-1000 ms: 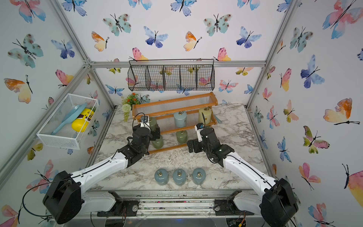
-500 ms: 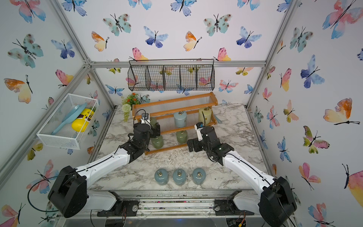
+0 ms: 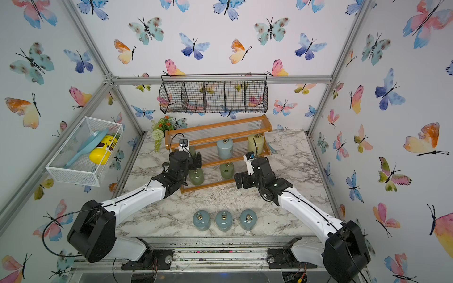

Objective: Remove the tea canisters from the shelf
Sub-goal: Pick up the tea canister from the shelf.

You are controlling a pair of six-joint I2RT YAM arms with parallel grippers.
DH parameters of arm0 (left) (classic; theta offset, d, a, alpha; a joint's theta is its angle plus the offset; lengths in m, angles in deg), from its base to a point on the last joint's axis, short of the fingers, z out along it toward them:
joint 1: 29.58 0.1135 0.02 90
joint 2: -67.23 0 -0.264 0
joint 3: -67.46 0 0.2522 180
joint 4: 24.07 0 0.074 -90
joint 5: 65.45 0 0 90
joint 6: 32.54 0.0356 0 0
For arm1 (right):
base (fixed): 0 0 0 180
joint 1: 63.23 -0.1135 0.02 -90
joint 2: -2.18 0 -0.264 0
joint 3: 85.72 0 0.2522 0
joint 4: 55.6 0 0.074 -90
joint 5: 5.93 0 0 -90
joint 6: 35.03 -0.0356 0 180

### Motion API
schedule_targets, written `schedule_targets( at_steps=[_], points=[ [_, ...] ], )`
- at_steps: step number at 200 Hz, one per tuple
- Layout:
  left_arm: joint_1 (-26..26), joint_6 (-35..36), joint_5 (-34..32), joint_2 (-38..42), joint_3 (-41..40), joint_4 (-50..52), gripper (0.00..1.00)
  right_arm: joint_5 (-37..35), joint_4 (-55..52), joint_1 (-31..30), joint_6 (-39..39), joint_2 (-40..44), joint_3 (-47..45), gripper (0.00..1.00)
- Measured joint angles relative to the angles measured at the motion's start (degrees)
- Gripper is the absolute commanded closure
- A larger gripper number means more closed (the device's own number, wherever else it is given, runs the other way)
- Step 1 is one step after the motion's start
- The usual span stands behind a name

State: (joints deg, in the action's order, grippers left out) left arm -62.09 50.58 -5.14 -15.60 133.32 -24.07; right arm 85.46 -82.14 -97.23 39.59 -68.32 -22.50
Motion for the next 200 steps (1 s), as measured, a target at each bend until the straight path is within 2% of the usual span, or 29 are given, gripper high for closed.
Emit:
schedule_targets(
  at_steps=[90, 124, 169, 200],
  points=[
    [1.0, -0.5, 0.4, -3.0, 2.6, -1.3, 0.0, 0.1, 0.0, 0.3, 0.0, 1.0, -0.5, 0.0],
    [1.0, -0.7, 0.7, -3.3, 2.8, -1.8, 0.07, 0.1, -0.3, 0.6, 0.0, 1.4, -1.0, 0.0],
    [1.1, -0.8, 1.5, -3.3, 2.8, -1.8, 0.21, 0.1, -0.3, 0.7, 0.0, 1.5, -1.0, 0.0],
    [1.2, -0.8, 2.7, -3.3, 2.7, -1.8, 0.24, 0.1, -0.3, 0.8, 0.0, 1.5, -1.0, 0.0]
  ],
)
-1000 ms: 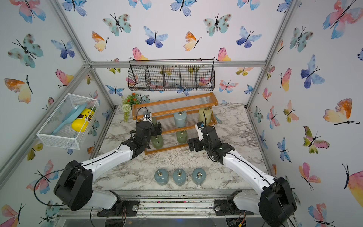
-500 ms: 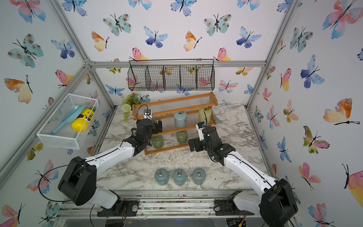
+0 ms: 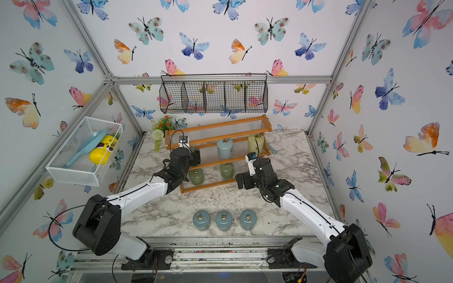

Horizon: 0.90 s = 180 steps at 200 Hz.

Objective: Remove the tea canisters from the shelf
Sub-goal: Pick up the tea canister from the shelf.

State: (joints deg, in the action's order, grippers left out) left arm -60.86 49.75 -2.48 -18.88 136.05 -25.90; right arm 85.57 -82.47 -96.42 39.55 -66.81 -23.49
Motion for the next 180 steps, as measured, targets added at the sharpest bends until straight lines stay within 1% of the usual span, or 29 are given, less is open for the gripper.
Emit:
schedule_targets(
  at_steps=[76, 125, 146, 180],
  points=[
    [0.2, 1.8, 3.3, 2.0, -1.0, 0.6, 0.24, 0.0, -0.1, 0.2, -0.1, 0.0, 0.0, 0.0],
    [0.5, 3.7, 8.4, 6.4, -3.9, 1.0, 0.25, 0.0, -0.2, 0.2, -0.2, 0.4, -0.4, 0.0],
    [0.4, 4.3, 11.6, 9.0, -5.3, 2.8, 0.25, 0.0, -0.2, 0.3, -0.2, 0.5, -0.4, 0.0],
    [0.4, 4.8, 14.3, 11.8, -6.2, 6.1, 0.26, 0.0, -0.2, 0.3, -0.2, 1.1, -0.9, 0.0]
  ],
)
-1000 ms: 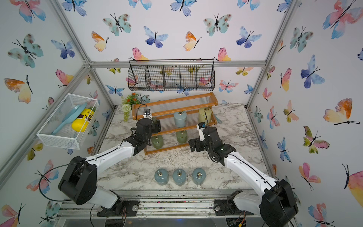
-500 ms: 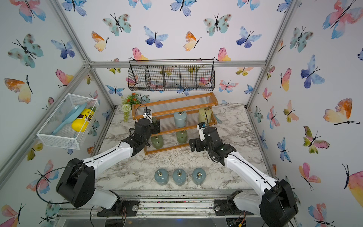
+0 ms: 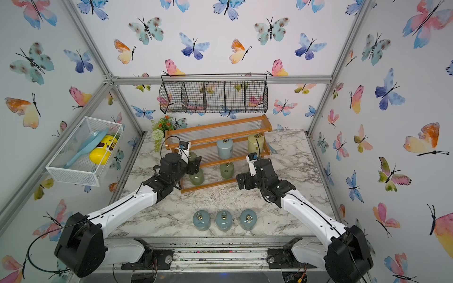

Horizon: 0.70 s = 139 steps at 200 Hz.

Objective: Remove the tea canisters from the shelf
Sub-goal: Pick up the tea canister from the shelf, then place the tea canister at the center of the board.

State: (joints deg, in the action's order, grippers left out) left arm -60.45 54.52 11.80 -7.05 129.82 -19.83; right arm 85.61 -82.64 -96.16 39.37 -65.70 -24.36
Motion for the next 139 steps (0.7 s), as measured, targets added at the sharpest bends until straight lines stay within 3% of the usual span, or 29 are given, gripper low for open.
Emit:
schedule_targets(
  at_steps=[139],
  points=[
    [0.0, -3.5, 1.5, 14.1, -10.0, 9.6, 0.29, 0.9, -1.2, 0.0, 0.5, 2.4, -1.3, 0.0]
  ],
)
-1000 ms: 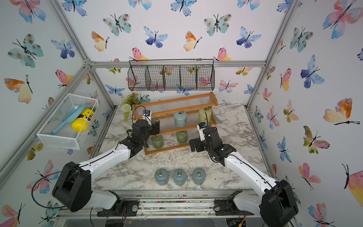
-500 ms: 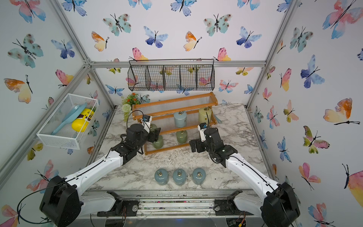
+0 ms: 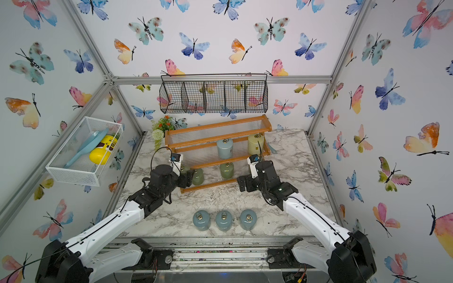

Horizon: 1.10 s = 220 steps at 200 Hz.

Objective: Remove the tea canisters from the shelf
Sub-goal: Place the tea canister at the center of the board.

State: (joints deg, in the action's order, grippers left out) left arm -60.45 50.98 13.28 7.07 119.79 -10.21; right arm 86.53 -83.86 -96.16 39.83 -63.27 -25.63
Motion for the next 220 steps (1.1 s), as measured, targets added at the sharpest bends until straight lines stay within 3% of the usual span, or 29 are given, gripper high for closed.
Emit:
schedule_targets(
  at_steps=[125, 220],
  points=[
    [-2.5, -6.4, -0.4, 7.6, -9.6, 3.6, 0.3, 0.7, -0.5, 0.0, 1.4, 1.5, 0.0, 0.0],
    [-8.3, -13.7, -6.9, 8.7, -17.6, 2.5, 0.31, 1.0, -1.7, 0.0, 2.4, 1.5, 0.0, 0.0]
  ],
)
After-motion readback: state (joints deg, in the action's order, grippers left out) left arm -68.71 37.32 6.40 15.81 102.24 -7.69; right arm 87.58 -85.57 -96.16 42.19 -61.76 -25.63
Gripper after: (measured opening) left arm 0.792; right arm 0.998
